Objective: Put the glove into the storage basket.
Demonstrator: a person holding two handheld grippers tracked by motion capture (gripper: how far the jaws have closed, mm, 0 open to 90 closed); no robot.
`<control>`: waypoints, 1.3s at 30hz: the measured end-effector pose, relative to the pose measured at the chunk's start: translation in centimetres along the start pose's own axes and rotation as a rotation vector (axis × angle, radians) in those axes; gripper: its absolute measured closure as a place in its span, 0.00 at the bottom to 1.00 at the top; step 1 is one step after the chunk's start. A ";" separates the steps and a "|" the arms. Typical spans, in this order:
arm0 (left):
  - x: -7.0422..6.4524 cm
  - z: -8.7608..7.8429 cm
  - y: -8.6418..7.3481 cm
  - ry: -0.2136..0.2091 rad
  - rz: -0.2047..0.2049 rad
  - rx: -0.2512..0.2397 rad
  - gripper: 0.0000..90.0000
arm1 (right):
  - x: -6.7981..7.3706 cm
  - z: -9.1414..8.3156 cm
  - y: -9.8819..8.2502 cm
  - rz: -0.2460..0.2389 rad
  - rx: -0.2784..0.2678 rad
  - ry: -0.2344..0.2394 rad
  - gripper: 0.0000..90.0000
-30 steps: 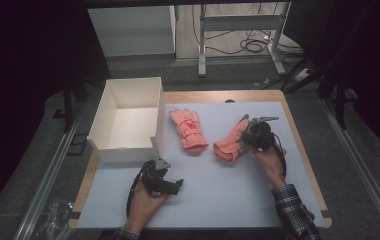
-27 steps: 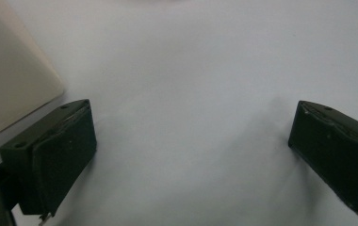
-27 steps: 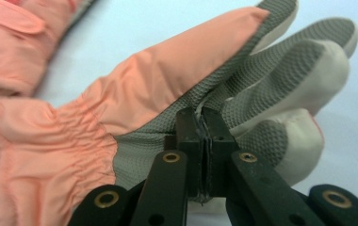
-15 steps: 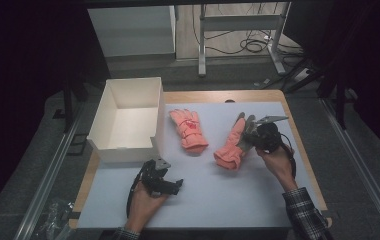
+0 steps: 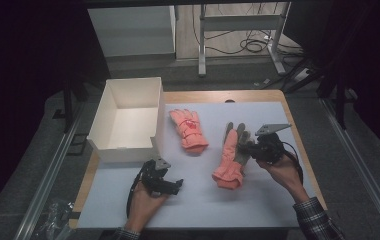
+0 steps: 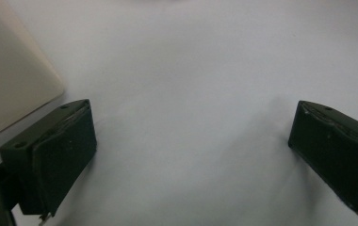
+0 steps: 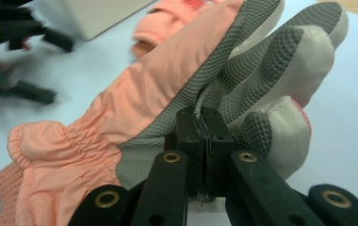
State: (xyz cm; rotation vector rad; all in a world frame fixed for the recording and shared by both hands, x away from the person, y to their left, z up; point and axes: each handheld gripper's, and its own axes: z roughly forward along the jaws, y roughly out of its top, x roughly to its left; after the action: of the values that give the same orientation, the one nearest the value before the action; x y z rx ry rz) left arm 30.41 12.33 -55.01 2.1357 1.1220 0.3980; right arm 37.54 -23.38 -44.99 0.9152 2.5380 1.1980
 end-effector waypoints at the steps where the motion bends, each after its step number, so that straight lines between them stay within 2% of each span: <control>1: 0.0 0.0 0.0 0.000 0.000 0.000 0.02 | 0.5 0.2 -0.1 -0.021 0.006 0.033 0.97; 6: 0.0 0.0 0.0 0.000 0.006 0.006 0.02 | 1.0 1.1 -0.4 -0.069 0.037 0.075 0.97; 9: 0.0 0.0 0.0 0.000 0.006 0.006 0.02 | 1.0 2.2 -0.7 -0.097 0.063 0.114 0.97; 11: 0.0 0.0 0.0 -0.001 0.004 0.006 0.02 | 0.9 3.2 -0.9 -0.103 0.087 0.124 0.97; 16: 0.0 0.0 0.0 -0.001 0.001 0.002 0.02 | 0.5 5.0 -1.4 -0.140 0.110 0.103 0.96; 18: 0.0 0.0 0.0 -0.001 0.004 0.005 0.02 | 0.2 5.6 -1.7 -0.140 0.115 0.095 0.94; 21: 0.0 0.0 0.0 -0.001 0.003 0.005 0.02 | 0.0 5.5 -1.7 -0.142 0.092 0.091 0.88; 23: 0.0 0.0 0.0 -0.001 0.003 0.005 0.02 | 0.0 4.9 -1.6 -0.148 0.073 0.070 0.87; 27: 0.0 0.0 0.0 -0.001 0.005 0.006 0.02 | -0.4 3.9 -0.6 -0.123 0.036 0.039 0.81; 30: 0.0 0.0 0.0 -0.001 0.004 0.006 0.02 | -0.5 3.9 0.3 -0.108 0.029 0.011 0.76; 32: 0.0 -0.1 0.0 -0.003 0.003 0.007 0.02 | -0.5 4.2 1.3 -0.083 0.017 0.009 0.73; 39: 0.1 -0.1 0.0 -0.003 0.001 0.006 0.02 | -0.2 5.9 3.7 -0.074 0.005 -0.012 0.65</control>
State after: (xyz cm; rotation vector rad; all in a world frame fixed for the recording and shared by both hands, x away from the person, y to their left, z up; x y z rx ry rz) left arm 30.41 12.42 -54.97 2.1414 1.1218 0.3925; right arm 41.76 -17.98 -46.11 0.8194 2.5431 1.1621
